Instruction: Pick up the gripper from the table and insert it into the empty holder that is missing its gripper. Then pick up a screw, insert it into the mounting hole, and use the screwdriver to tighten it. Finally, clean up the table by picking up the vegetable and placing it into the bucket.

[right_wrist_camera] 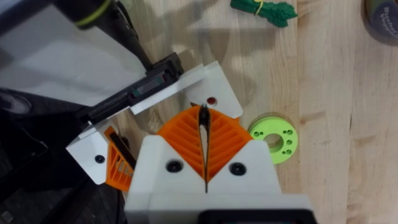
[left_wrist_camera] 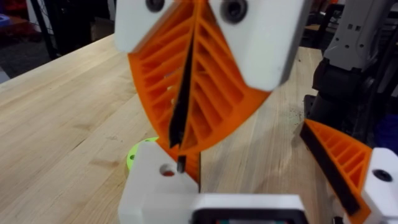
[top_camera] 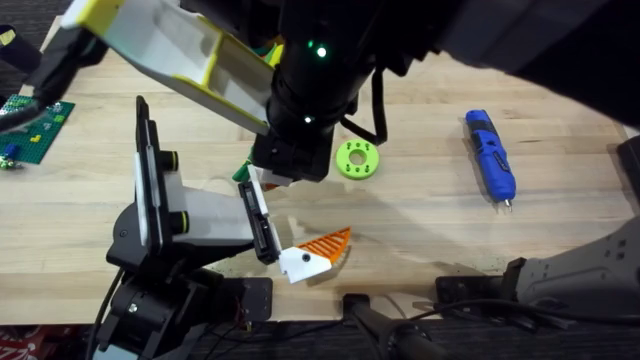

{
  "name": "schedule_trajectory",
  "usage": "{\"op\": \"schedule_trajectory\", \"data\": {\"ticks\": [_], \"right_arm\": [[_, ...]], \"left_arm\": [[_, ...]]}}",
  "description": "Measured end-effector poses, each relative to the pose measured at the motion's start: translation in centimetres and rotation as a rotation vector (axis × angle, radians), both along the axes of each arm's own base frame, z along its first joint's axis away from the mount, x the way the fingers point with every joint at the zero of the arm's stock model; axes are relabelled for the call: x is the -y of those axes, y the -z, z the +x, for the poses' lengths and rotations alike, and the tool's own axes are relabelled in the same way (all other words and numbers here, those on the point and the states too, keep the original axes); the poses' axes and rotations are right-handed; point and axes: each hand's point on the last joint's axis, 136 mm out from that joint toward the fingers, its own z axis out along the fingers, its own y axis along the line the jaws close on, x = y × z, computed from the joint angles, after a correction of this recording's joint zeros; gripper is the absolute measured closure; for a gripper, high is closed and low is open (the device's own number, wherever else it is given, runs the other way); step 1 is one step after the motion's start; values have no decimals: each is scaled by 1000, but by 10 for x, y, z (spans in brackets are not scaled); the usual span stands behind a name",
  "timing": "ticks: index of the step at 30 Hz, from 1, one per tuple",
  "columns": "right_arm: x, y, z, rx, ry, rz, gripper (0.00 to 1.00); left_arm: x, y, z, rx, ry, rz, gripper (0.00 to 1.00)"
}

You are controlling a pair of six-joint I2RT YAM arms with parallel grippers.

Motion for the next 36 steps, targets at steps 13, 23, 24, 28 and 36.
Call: {"op": "schedule_trajectory", "data": {"ticks": [13,23,24,28,36], "right_arm": [[1,0,0,2,-7,-2,990],[7,-7,-4,3,-20,-10,989],[7,-9,-4,4,-24,-10,989],[5,-14,-3,14,-29,4,989],[0,-18,0,31,-34,29,989]], "left_arm": [[0,0,0,-7,0,-3,15],[0,0,0,-6,0,-3,15],[0,0,0,-6,0,-3,15],[0,0,0,-6,0,-3,15],[0,0,0,-6,0,-2,15]]}}
